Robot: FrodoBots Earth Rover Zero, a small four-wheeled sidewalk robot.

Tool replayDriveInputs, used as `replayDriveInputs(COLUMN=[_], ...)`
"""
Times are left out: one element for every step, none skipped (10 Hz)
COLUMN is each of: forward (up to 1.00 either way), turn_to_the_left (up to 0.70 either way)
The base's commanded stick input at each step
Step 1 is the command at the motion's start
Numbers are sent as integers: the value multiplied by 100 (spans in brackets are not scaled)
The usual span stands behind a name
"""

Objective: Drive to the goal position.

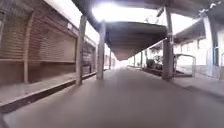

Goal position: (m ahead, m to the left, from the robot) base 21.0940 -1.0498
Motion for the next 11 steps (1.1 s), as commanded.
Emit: replayDriveInputs(forward=[70, 70, 70, 70, 70, 70, 70, 70, 70, 70, 70], turn_to_the_left=[0, 0, 0, 0, 0, 0, 0, 0, 0, 0, 0])
